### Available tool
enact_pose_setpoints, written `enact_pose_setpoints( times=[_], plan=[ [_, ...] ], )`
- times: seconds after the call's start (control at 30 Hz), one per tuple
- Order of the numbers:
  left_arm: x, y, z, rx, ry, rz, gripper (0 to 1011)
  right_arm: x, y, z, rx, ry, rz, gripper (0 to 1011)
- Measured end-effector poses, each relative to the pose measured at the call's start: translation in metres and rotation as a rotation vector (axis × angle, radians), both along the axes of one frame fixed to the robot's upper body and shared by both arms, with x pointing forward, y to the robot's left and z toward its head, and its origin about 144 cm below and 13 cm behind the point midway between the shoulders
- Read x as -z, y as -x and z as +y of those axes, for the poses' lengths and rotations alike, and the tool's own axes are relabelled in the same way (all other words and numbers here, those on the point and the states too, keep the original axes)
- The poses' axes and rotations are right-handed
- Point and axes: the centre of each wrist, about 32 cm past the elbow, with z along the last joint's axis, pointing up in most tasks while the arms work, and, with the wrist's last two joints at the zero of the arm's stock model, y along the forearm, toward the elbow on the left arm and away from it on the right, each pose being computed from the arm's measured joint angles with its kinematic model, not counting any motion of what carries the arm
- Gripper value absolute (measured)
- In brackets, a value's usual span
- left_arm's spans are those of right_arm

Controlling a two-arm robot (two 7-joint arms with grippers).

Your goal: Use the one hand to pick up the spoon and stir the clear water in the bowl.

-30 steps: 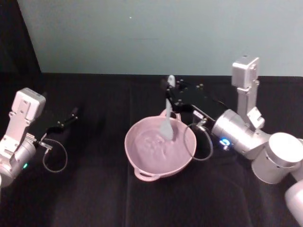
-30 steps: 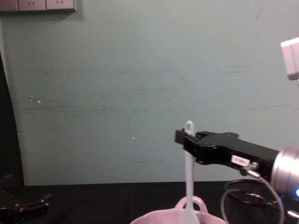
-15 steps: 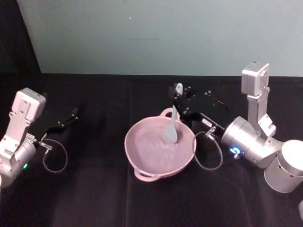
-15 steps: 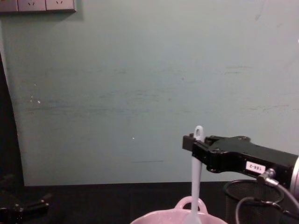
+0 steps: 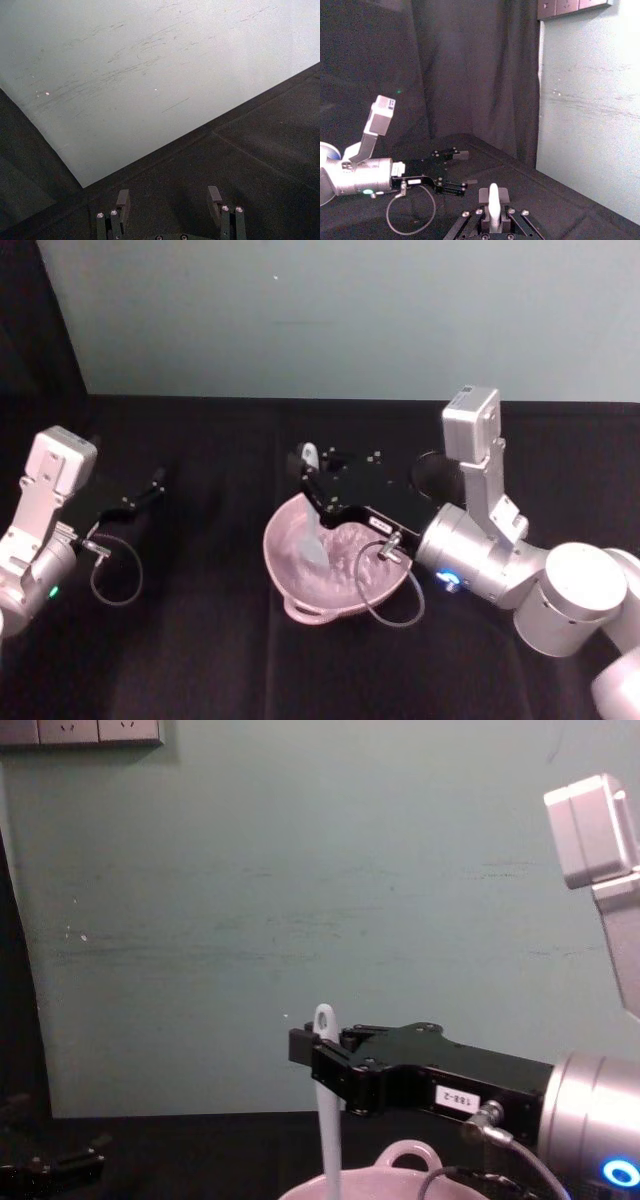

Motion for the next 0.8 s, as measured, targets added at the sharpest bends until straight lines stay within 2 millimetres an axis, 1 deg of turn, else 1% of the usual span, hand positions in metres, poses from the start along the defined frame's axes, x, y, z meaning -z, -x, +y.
enact_pose_setpoints(
  times=[0.2,0.37,0.5,0.6,0.7,0.73,0.8],
  plan=[
    [0.0,0.0,0.0,0.0,0.0,0.0,1011,-0.001,-0.008,0.007,-0.008,-0.01,-0.003,113],
    [0.0,0.0,0.0,0.0,0.0,0.0,1011,0.005,-0.019,0.007,0.005,-0.044,0.01,113],
    [0.0,0.0,0.0,0.0,0.0,0.0,1011,0.011,-0.029,-0.002,0.046,-0.079,0.025,114],
    [0.0,0.0,0.0,0.0,0.0,0.0,1011,0.014,-0.032,-0.01,0.083,-0.087,0.028,113],
    [0.0,0.0,0.0,0.0,0.0,0.0,1011,0.014,-0.032,-0.022,0.122,-0.089,0.027,113],
    [0.0,0.0,0.0,0.0,0.0,0.0,1011,0.014,-0.032,-0.022,0.122,-0.089,0.027,113],
    [0.0,0.0,0.0,0.0,0.0,0.0,1011,0.013,-0.031,-0.032,0.152,-0.087,0.021,113]
  ],
)
